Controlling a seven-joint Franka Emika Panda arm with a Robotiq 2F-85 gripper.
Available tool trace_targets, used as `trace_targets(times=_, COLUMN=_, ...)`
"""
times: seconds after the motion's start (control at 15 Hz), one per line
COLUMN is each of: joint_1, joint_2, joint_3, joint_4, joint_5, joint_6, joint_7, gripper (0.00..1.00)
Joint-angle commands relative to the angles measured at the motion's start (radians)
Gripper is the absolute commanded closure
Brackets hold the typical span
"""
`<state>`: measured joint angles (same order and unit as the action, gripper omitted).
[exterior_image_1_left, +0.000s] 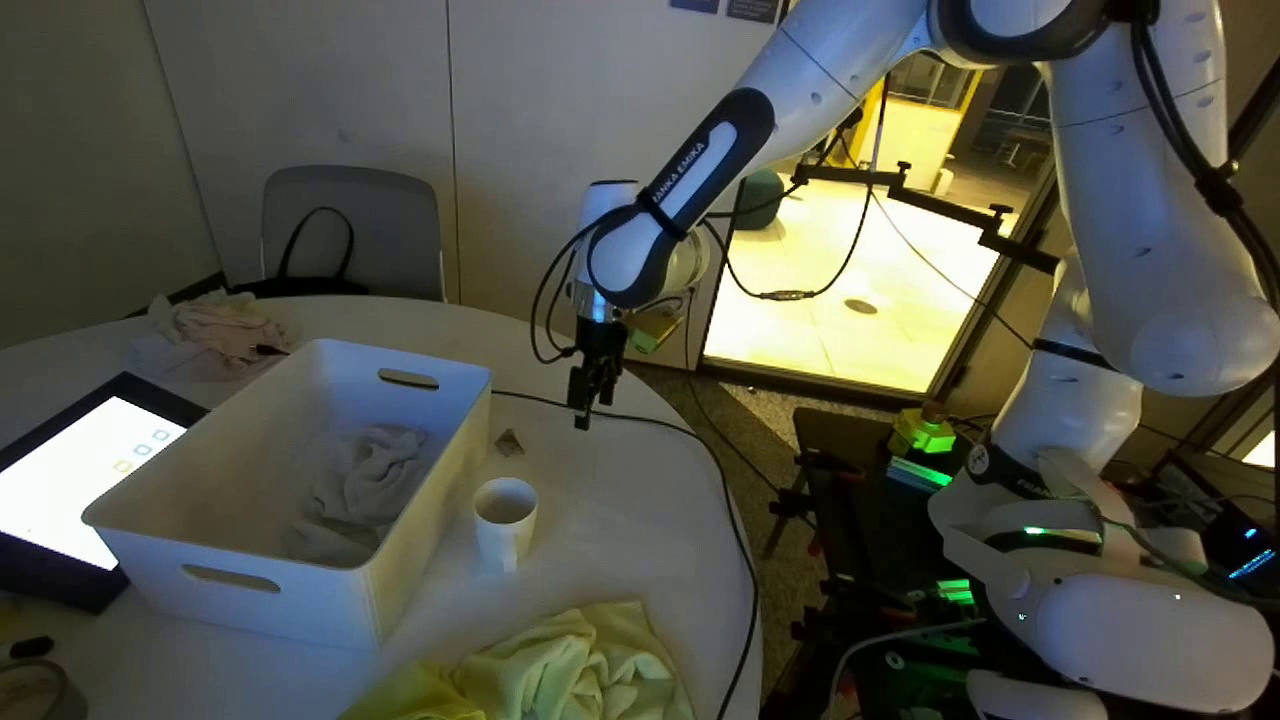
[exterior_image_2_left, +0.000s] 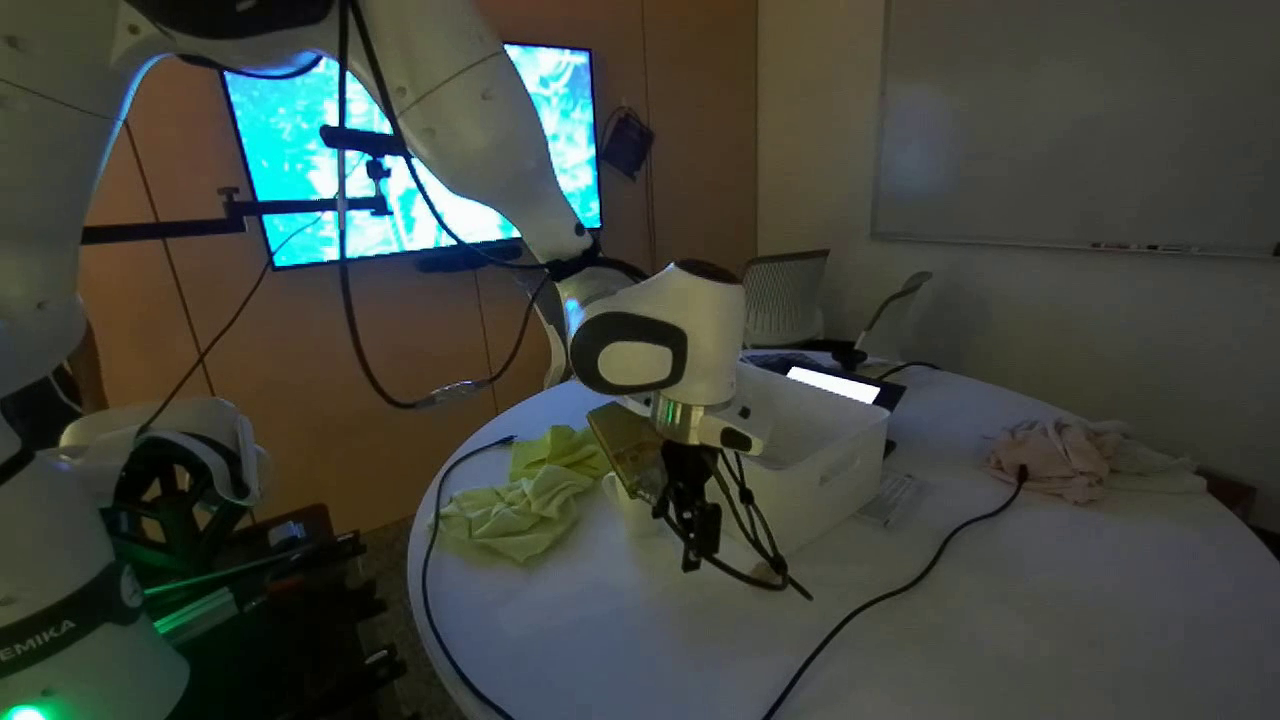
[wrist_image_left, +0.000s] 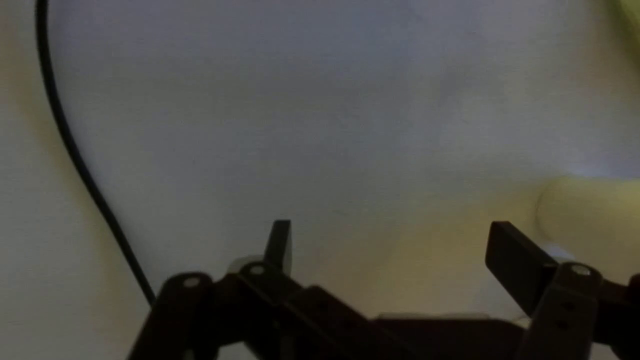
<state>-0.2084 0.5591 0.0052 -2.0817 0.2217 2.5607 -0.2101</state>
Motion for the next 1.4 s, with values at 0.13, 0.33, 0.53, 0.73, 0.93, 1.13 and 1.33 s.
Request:
trace_targets(times=0.13, joint_1=-0.044, joint_2=0.123, joint_3=0.069, joint_4=0.123, joint_5=0.018, joint_6=0.085, joint_7=-0.058, gripper=0.0)
trace_targets(times=0.33, joint_1=-0.044, joint_2=0.19, joint_3=0.083, joint_4=0.209, joint_5=0.001, joint_6=0.109, joint_7=-0.063, gripper=0.0)
trace_targets(times=0.53, joint_1=-0.042, joint_2=0.246, joint_3=0.091, joint_4=0.287, joint_5=-0.016, joint_6=0.119, joint_7=-0.071, gripper=0.0)
trace_targets(times=0.73, joint_1=-0.043, joint_2=0.3, joint_3=0.091, joint_4=0.362, joint_5=-0.029, joint_6=0.108, joint_7=-0.074, gripper=0.0)
trace_targets(times=0.93, joint_1=-0.042, joint_2=0.347, joint_3=0.085, joint_4=0.422, joint_5=-0.045, joint_6=0.099, joint_7=-0.073, gripper=0.0)
trace_targets(times=1.13, joint_1=-0.043, joint_2=0.385, joint_3=0.083, joint_4=0.465, joint_5=-0.064, joint_6=0.101, joint_7=-0.074, gripper=0.0)
trace_targets(times=1.33, joint_1=-0.039, joint_2=0.423, joint_3=0.071, joint_4=0.504, joint_5=-0.088, joint_6=0.097, joint_7=-0.066, gripper=0.0)
